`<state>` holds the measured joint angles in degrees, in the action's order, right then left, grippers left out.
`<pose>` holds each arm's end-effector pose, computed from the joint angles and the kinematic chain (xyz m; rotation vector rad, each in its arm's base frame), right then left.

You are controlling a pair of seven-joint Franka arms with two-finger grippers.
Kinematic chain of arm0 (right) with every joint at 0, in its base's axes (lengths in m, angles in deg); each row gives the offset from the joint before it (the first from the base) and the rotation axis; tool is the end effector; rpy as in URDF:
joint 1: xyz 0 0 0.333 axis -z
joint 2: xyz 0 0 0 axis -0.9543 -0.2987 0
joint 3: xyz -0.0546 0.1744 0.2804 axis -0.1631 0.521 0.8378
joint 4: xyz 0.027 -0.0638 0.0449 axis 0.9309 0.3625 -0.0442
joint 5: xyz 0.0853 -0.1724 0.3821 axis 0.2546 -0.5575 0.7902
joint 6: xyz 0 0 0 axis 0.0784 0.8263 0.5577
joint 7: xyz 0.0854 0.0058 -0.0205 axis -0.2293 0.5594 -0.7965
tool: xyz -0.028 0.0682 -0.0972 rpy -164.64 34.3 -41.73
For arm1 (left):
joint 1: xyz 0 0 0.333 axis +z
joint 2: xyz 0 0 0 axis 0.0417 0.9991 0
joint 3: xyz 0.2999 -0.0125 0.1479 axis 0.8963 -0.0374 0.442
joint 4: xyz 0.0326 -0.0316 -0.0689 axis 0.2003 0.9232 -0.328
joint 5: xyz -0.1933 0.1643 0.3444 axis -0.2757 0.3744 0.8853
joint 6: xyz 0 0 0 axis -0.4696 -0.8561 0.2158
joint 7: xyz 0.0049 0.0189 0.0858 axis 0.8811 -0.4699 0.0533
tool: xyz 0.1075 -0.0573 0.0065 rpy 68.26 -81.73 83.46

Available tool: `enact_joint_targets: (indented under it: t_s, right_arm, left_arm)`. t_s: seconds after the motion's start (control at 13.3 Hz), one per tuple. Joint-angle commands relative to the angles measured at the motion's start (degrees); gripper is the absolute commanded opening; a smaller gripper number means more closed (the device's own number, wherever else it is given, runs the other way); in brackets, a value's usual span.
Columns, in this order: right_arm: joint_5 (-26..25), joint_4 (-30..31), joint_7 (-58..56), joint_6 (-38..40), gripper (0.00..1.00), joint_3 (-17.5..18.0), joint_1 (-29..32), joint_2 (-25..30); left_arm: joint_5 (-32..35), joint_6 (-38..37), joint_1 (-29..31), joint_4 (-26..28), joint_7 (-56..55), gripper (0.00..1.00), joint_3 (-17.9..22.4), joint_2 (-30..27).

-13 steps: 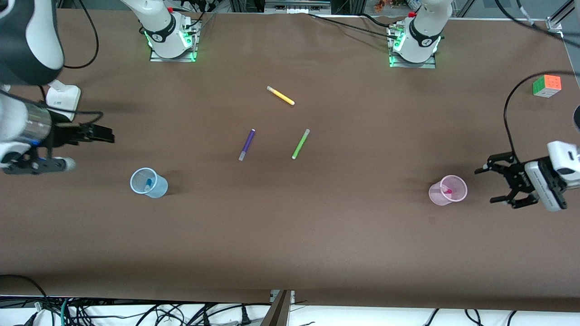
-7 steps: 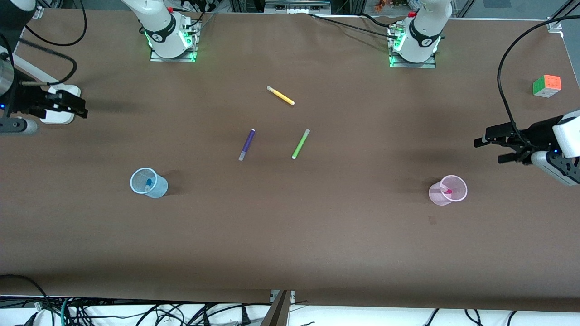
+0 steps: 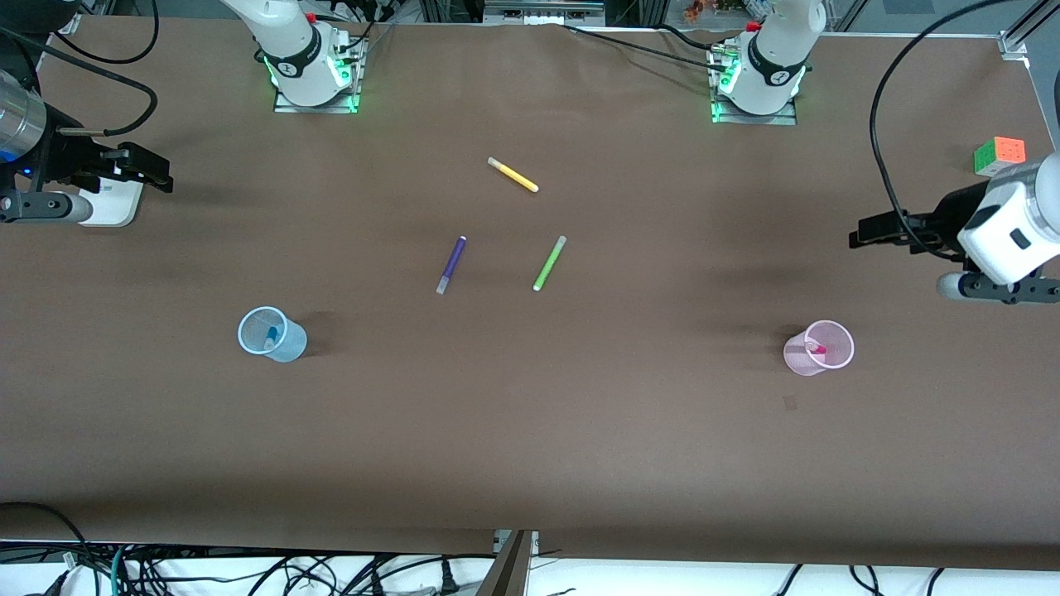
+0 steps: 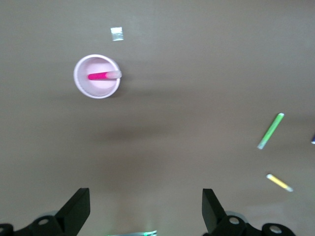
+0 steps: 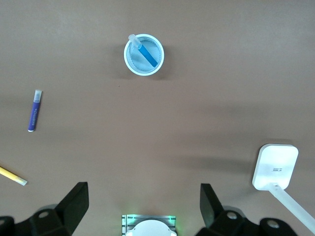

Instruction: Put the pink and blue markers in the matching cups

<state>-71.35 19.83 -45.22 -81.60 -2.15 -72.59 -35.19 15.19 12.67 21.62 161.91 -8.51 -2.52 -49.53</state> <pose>0.5841 0.0208 0.5925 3.0977 0.0418 -0.2575 0.6402 -0.0269 0.5670 3.0038 -0.0279 -0.3183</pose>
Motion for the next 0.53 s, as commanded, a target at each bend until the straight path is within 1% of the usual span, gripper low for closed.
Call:
enact_joint_targets:
  t_s: [0.0, 0.15, 0.45]
  right_arm:
    - [1.35, 0.07, 0.2, -0.13, 1.0, -0.65, 0.41, -0.27]
    - [1.35, -1.26, -0.16, 0.13, 1.0, -0.65, 0.67, -0.98]
    - [1.18, -1.44, -0.42, -0.04, 1.0, -0.65, 0.67, -1.5]
  left_arm:
    - [4.48, -3.49, -3.75, -1.08, -1.2, 1.0, 0.16, -2.9]
    - [4.49, -5.0, -5.6, -0.82, -5.4, 1.0, -0.02, -2.82]
    - [4.49, -5.0, -7.1, -0.82, -6.04, 1.0, -0.02, -2.73]
